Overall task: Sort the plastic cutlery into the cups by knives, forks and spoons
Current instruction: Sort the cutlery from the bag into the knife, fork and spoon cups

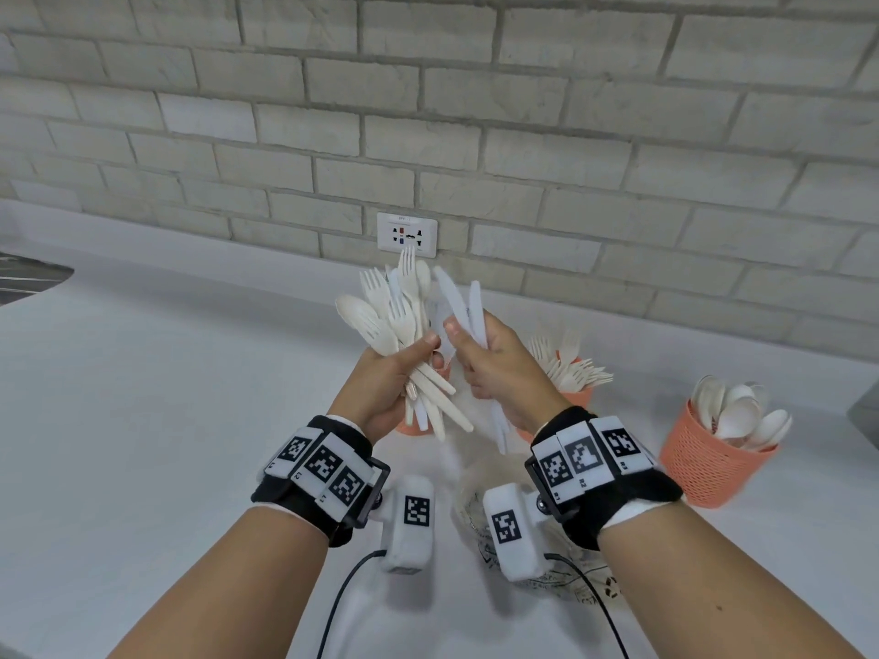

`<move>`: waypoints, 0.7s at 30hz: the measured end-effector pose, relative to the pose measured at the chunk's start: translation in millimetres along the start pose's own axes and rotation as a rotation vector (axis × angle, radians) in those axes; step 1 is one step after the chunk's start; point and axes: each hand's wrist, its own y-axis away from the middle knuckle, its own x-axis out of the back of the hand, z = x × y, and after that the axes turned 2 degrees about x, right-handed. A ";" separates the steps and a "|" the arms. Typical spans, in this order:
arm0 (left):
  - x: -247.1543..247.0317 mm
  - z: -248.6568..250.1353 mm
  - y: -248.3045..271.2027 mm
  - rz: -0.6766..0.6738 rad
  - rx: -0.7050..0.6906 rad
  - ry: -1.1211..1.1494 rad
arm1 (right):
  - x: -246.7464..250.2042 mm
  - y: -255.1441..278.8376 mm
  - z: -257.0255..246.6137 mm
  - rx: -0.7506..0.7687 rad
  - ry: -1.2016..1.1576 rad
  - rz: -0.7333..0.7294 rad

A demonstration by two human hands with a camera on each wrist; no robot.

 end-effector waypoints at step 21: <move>15.4 8.5 -21.1 0.332 -0.189 0.351 | -25.2 -6.1 31.3 -0.169 0.279 0.055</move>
